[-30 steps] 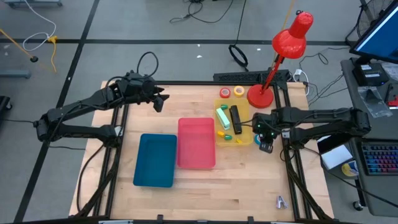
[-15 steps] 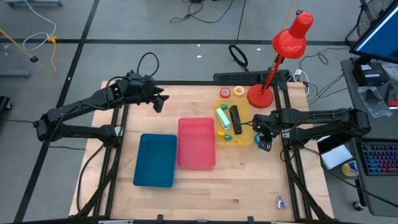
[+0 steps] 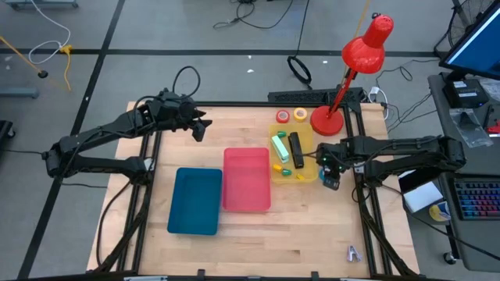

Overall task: Pick and place Stapler, Stapler remover, tape
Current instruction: Put the blue tape into the blue bin

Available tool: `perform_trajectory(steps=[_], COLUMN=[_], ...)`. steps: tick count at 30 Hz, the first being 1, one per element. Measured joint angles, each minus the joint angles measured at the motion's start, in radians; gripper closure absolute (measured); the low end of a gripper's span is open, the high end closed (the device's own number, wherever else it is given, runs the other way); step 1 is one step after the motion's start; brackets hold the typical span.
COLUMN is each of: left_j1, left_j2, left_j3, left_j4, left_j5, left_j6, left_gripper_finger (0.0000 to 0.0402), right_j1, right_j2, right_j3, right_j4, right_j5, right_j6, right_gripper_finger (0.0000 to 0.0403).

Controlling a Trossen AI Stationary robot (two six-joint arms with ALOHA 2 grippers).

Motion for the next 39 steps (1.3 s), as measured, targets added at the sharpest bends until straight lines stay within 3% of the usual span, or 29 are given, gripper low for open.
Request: perform_trajectory(steps=[4,11,39], left_j1=[-0.001,-0.001,-0.001], left_j2=[0.0,0.0,0.0], left_j3=[0.0,0.0,0.0], left_j4=[0.0,0.0,-0.001], left_j5=[0.024,0.025,0.024], left_j6=[0.012,0.025,0.053], left_gripper_finger=[0.0167,0.0167,0.0167], right_j1=[0.0,0.0,0.034], right_j2=[0.0,0.0,0.001], right_j3=[-0.043,-0.057,-0.083], right_j4=[0.006,0.066,0.125], right_j5=[-0.025,-0.024,-0.021], right_j6=[-0.028,-0.015,0.396], right_gripper_finger=[0.0176,0.018,0.0177])
